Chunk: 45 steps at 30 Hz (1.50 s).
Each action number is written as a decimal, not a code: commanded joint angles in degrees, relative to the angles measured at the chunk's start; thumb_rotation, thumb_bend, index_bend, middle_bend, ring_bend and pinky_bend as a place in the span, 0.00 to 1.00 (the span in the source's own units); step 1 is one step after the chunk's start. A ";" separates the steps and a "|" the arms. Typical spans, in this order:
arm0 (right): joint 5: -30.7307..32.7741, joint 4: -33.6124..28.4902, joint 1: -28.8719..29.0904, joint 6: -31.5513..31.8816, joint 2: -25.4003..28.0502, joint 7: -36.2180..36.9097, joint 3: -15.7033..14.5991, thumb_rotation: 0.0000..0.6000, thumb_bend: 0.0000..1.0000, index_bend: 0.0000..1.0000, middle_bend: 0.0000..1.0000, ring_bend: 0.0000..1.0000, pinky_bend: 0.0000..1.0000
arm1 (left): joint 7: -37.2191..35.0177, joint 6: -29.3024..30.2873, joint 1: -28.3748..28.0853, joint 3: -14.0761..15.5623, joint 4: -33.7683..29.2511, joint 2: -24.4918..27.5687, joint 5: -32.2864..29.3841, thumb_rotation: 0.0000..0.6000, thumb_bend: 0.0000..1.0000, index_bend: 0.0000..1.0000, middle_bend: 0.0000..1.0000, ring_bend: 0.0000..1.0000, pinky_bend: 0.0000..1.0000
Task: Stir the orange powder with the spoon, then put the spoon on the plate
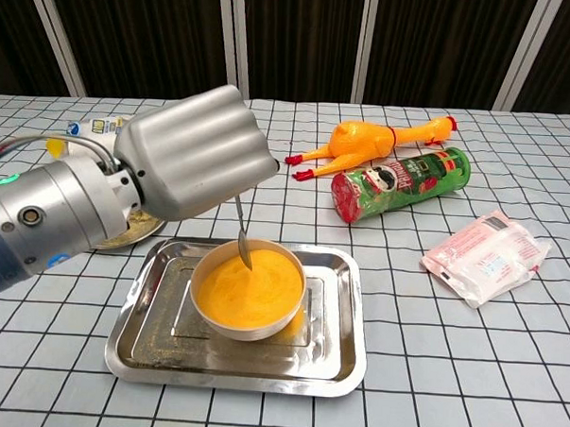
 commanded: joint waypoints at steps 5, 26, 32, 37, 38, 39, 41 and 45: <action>0.19 -0.06 -0.01 -0.11 0.09 0.25 0.04 1.00 0.41 0.00 0.00 0.00 0.00 | 0.76 -1.31 -0.45 -0.83 1.41 -1.25 -0.55 1.00 0.65 0.84 1.00 1.00 0.97; 0.33 -0.25 0.08 -0.58 0.35 0.78 -0.04 1.00 0.41 0.00 0.00 0.00 0.00 | 0.46 -4.41 -0.80 0.53 3.54 -2.26 -0.06 1.00 0.66 0.84 1.00 1.00 0.97; 0.44 -0.36 0.07 -0.58 0.31 0.57 -0.02 1.00 0.41 0.00 0.00 0.00 0.00 | -0.05 -4.99 -0.30 1.62 2.02 0.12 0.43 1.00 0.65 0.84 1.00 1.00 0.97; 0.54 -0.42 0.10 -0.67 0.31 0.56 -0.01 1.00 0.41 0.00 0.00 0.00 0.00 | -0.65 -5.25 0.08 2.28 0.72 1.85 0.99 1.00 0.65 0.84 1.00 1.00 0.97; 0.56 -0.43 0.10 -0.70 0.32 0.56 -0.02 1.00 0.41 0.00 0.00 0.00 0.00 | -0.70 -5.27 0.17 2.38 0.44 2.19 1.10 1.00 0.65 0.84 1.00 1.00 0.97; 0.59 -0.44 0.11 -0.74 0.33 0.59 -0.03 1.00 0.41 0.00 0.00 0.00 0.00 | -0.67 -5.28 0.25 2.49 0.19 2.57 1.26 1.00 0.65 0.84 1.00 1.00 0.97; 0.66 -0.49 0.10 -0.81 0.38 0.67 -0.03 1.00 0.41 0.00 0.00 0.00 0.00 | -0.75 -5.31 0.42 2.71 -0.23 3.18 1.46 1.00 0.65 0.84 1.00 1.00 0.97; 0.56 -0.51 0.12 -0.78 0.41 0.71 -0.03 1.00 0.41 0.00 0.00 0.00 0.00 | -1.27 -4.67 0.91 2.97 -0.49 4.16 2.45 1.00 0.66 0.84 1.00 1.00 0.97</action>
